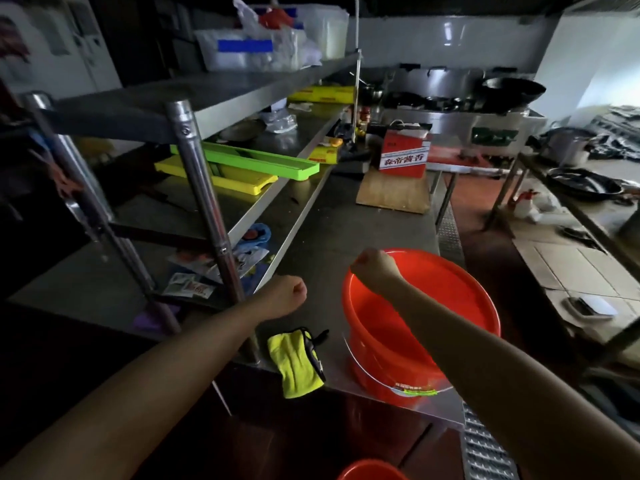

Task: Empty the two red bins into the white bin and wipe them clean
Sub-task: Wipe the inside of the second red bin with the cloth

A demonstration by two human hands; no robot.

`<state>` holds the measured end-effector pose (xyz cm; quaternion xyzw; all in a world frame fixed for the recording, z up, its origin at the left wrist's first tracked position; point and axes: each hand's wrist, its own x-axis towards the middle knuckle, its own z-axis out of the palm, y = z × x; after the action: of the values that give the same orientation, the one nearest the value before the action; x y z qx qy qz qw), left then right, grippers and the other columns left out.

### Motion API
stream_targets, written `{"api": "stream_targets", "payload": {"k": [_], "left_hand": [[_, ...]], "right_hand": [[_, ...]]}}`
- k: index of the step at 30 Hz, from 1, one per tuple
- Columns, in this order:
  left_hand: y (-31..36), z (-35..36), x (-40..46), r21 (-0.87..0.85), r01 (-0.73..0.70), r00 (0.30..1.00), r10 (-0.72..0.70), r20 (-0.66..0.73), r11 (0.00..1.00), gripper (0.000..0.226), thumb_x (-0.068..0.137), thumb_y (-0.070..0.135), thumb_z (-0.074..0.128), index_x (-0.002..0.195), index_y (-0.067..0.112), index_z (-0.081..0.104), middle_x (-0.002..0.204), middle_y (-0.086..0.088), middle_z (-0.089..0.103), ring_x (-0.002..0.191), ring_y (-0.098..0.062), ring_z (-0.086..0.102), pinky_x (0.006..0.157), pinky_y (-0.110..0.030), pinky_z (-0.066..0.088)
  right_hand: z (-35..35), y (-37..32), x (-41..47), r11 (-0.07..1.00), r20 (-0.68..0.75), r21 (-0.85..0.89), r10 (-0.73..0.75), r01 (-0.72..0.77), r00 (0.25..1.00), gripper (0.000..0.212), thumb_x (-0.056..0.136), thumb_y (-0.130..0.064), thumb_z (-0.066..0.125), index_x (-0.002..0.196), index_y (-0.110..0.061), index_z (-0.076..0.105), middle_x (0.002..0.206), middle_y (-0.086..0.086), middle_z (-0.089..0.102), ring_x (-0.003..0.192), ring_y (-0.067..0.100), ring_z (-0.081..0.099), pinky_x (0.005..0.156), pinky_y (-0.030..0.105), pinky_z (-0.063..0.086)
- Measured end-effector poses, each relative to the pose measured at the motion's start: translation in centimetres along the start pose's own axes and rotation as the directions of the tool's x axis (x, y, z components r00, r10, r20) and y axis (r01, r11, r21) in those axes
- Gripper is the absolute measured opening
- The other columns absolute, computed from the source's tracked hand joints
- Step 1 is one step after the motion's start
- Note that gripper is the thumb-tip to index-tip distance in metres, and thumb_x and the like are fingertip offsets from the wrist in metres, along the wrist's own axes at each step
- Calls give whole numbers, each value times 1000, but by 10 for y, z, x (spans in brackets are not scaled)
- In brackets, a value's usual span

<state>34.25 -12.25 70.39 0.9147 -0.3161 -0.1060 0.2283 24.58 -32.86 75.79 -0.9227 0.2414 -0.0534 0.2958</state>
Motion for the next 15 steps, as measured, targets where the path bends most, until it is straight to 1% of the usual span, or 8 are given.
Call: {"api": "stream_targets", "payload": {"k": [2, 4, 5, 7, 10, 12, 13, 15], "left_hand": [[-18, 9, -15, 34, 7, 1000, -6, -19, 999, 12, 90, 23, 60, 89, 18, 70, 92, 3, 72, 90, -13, 65, 67, -15, 36], [-35, 20, -29, 53, 16, 1000, -15, -22, 998, 12, 90, 22, 58, 90, 18, 69, 97, 2, 71, 95, -15, 65, 81, -23, 46], [-43, 26, -35, 60, 11, 1000, -10, -27, 998, 12, 90, 19, 58, 91, 16, 69, 98, -1, 71, 96, -18, 65, 85, -29, 48], [-60, 41, -46, 67, -7, 999, 10, -32, 998, 11, 90, 14, 58, 90, 12, 68, 96, -6, 70, 95, -23, 65, 86, -34, 48], [-83, 67, -60, 104, -39, 999, 36, 25, 994, 11, 91, 17, 56, 90, 13, 67, 95, -8, 68, 93, -26, 64, 81, -35, 48], [-95, 86, -66, 135, -48, 998, 42, 47, 990, 12, 91, 22, 55, 88, 17, 66, 91, -4, 68, 89, -24, 64, 76, -37, 50], [-100, 96, -69, 145, -50, 998, 43, 48, 988, 12, 90, 23, 55, 88, 17, 66, 90, -2, 67, 88, -24, 64, 74, -37, 51], [-110, 117, -72, 179, -106, 994, 99, 45, 978, 12, 90, 23, 56, 87, 17, 66, 90, -2, 66, 86, -25, 64, 72, -37, 51]], "right_hand": [[31, -21, -8, 997, 42, 15, -79, 78, 996, 20, 85, -17, 61, 66, -12, 61, 73, 10, 67, 81, 29, 69, 59, 27, 39], [61, -35, -15, 992, 71, 28, -128, 126, 989, 27, 85, -22, 62, 61, -18, 49, 69, 4, 59, 82, 31, 68, 61, 26, 35], [77, -38, -19, 989, 88, 42, -142, 139, 986, 27, 85, -22, 62, 64, -20, 46, 73, 6, 62, 85, 32, 67, 63, 26, 34], [106, -36, -26, 986, 154, 60, -162, 155, 975, 18, 86, -21, 60, 74, -24, 47, 88, 13, 70, 90, 34, 65, 66, 28, 35], [147, -14, -32, 991, 246, 54, -134, 124, 960, 2, 87, -21, 57, 87, -19, 58, 96, 14, 70, 92, 35, 66, 69, 31, 43], [170, 7, -35, 997, 296, 35, -81, 74, 952, 15, 90, -23, 57, 101, -15, 63, 100, 12, 69, 95, 33, 65, 74, 31, 47], [180, 18, -37, 999, 333, 32, -50, 42, 942, 19, 92, -25, 57, 107, -16, 63, 101, 9, 68, 97, 31, 64, 75, 29, 46], [198, 40, -42, 1000, 384, 24, -20, 11, 923, 22, 93, -25, 58, 114, -18, 62, 100, 4, 65, 97, 27, 64, 75, 27, 44]]}}
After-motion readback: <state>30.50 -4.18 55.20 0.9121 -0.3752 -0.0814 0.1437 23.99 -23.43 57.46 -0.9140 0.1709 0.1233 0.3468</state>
